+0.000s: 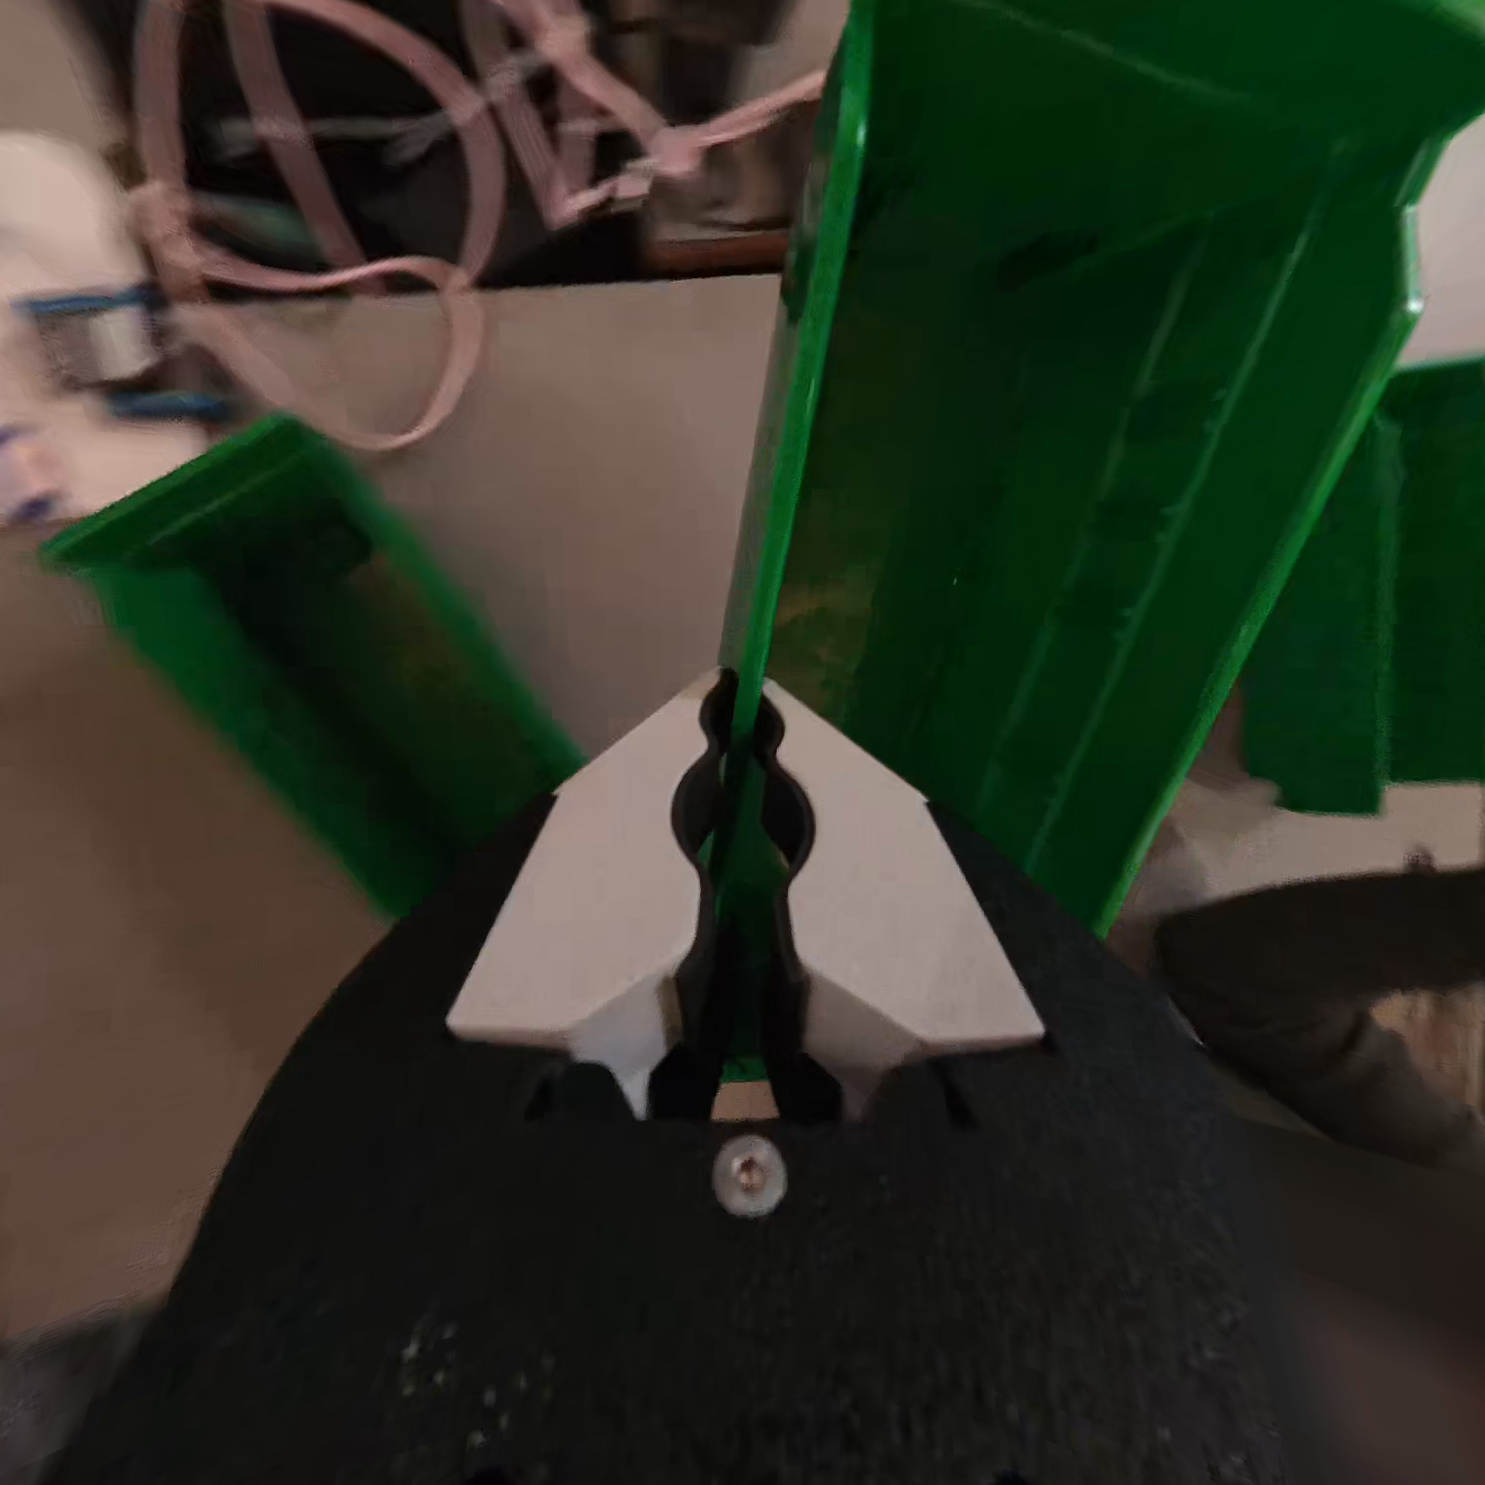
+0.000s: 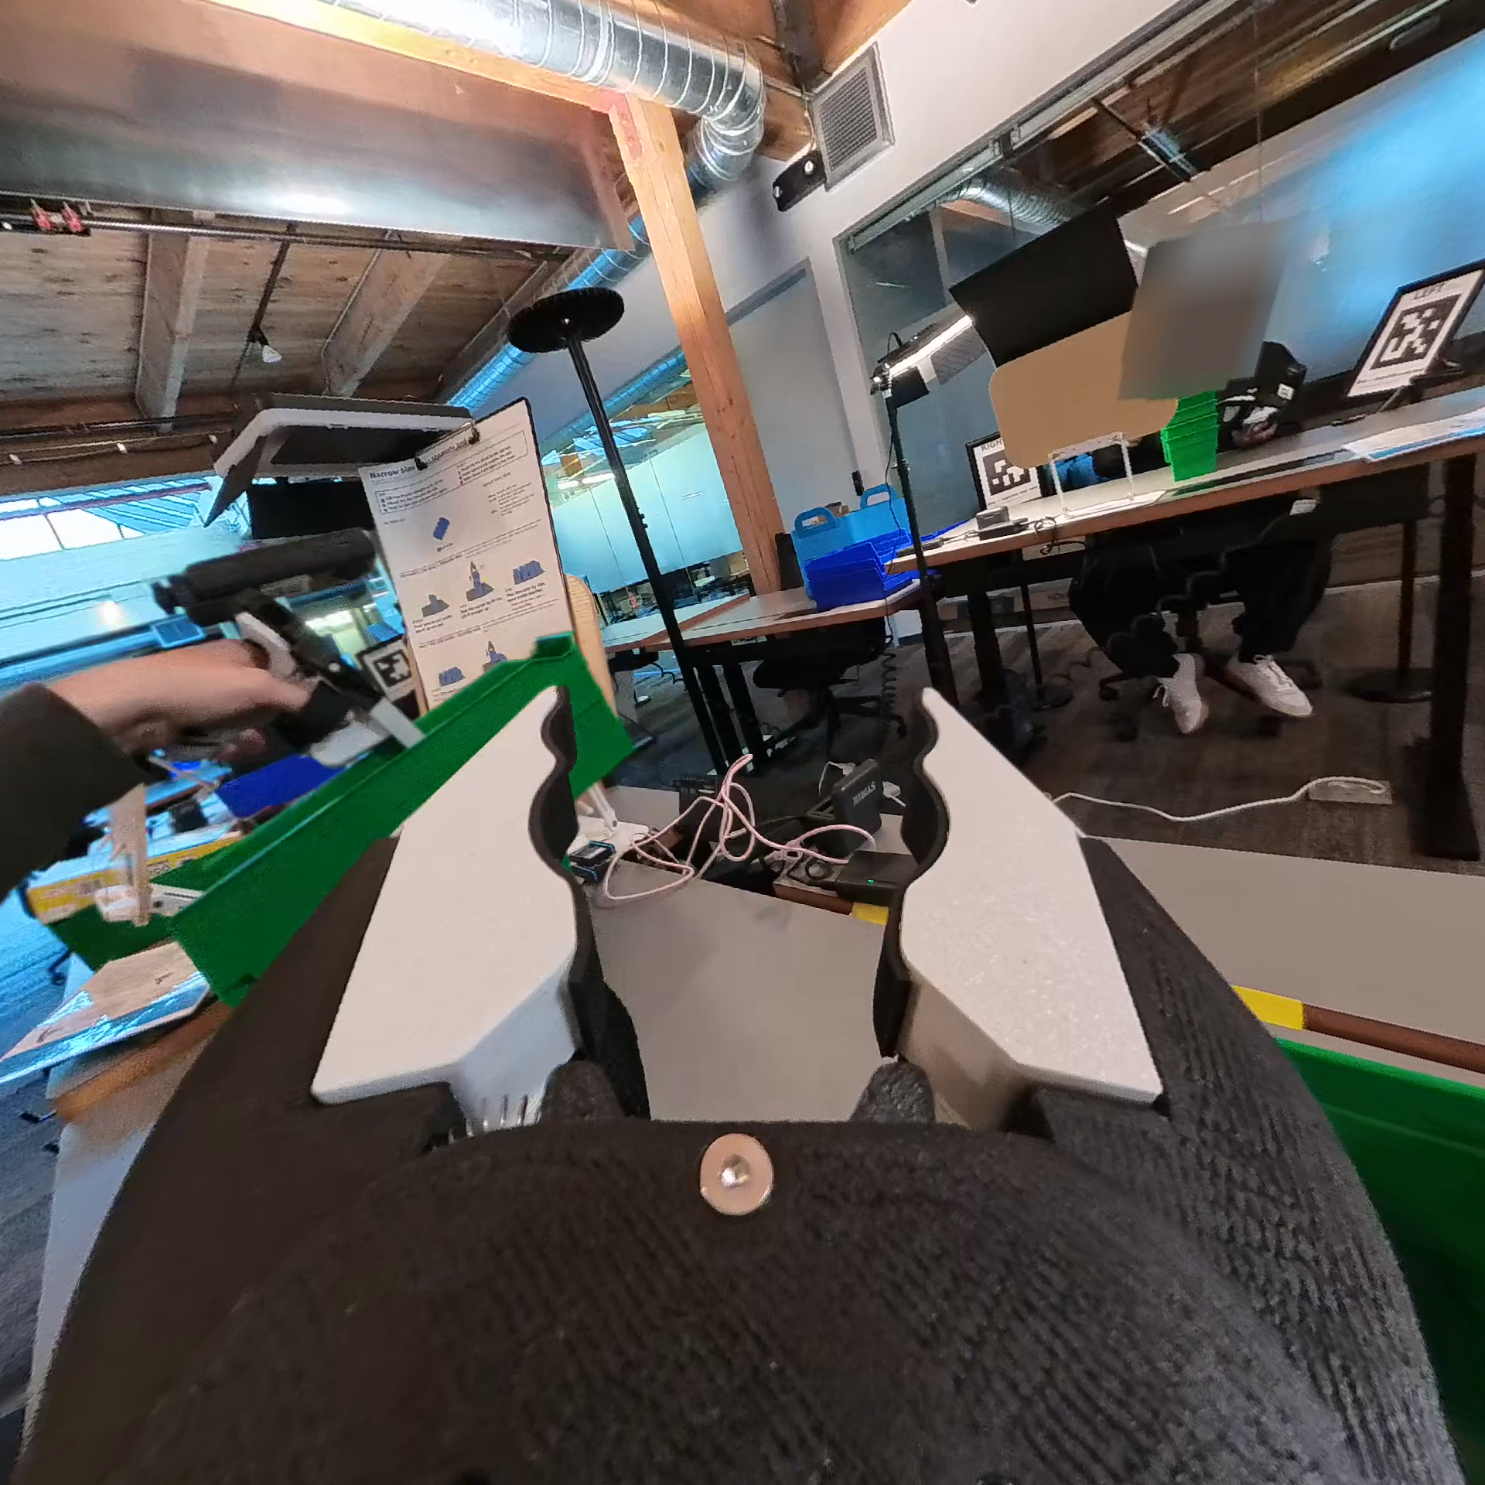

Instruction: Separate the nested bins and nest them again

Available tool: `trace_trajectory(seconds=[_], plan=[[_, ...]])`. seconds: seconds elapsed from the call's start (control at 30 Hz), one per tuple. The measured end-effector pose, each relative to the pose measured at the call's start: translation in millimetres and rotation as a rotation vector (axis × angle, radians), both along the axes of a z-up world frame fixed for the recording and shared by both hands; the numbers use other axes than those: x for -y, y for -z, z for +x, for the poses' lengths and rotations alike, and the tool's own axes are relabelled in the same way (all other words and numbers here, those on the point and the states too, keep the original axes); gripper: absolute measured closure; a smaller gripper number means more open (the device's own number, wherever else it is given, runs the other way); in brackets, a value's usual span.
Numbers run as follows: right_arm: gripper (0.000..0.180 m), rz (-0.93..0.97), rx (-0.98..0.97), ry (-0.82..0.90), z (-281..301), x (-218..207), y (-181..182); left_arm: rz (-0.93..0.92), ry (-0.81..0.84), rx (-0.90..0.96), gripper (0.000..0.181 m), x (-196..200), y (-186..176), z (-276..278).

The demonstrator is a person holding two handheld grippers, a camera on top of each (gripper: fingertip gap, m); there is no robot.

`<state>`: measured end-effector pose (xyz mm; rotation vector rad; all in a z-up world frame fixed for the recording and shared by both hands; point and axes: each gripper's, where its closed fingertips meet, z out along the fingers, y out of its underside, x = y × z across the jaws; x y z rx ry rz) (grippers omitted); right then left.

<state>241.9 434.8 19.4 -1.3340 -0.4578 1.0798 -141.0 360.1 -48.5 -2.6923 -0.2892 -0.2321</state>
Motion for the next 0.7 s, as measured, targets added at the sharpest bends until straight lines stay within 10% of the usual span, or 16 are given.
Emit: trace_trajectory(seconds=[0.23, 0.7], plan=[[0.098, 0.017, -0.002, -0.021, -4, 7, -4, -0.061, -0.394, 0.063, 0.181, 77, 19, -110], [0.098, 0.012, 0.019, -0.01, -7, 4, -1, -0.134, -0.568, 0.114, 0.181, 87, 81, -143]])
